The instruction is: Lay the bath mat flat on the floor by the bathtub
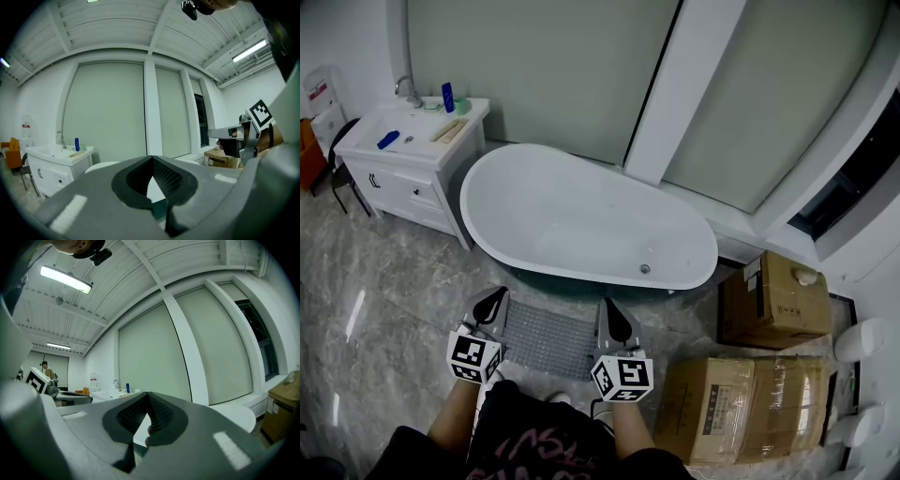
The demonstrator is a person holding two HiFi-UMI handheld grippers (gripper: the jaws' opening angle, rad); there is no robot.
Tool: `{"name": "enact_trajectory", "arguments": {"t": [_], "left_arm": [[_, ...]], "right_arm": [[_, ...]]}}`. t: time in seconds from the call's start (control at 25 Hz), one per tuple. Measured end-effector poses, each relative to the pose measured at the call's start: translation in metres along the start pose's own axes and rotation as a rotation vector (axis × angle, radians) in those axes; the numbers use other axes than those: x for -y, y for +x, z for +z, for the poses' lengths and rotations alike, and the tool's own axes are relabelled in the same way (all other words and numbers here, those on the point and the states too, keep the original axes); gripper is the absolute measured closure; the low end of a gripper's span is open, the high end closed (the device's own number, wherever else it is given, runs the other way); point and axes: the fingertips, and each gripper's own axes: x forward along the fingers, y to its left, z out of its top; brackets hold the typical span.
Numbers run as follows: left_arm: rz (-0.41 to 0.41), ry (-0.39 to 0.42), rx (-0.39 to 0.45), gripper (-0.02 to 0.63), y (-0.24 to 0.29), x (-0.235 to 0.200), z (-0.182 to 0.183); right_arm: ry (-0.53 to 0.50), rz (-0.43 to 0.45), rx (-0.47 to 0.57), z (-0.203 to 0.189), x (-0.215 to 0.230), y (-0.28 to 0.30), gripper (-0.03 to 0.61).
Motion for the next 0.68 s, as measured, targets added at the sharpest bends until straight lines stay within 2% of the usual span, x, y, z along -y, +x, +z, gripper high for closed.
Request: {"name": "enact_trajectory", "arguments": {"t": [0.44,0.68], "left_arm": [[-0.023,0.004,-0.022,0.612,0.002,0.009,-0.002],[-0.021,0.017,0.005,0.612,0.005,0.012,0.008]], "right_arm": [[0.011,-0.001,-0.004,-0.002,0.006,-0.003,0.557],[0.006,0.001,-0.007,-0.003,0.008,-0.003,0.557]]}}
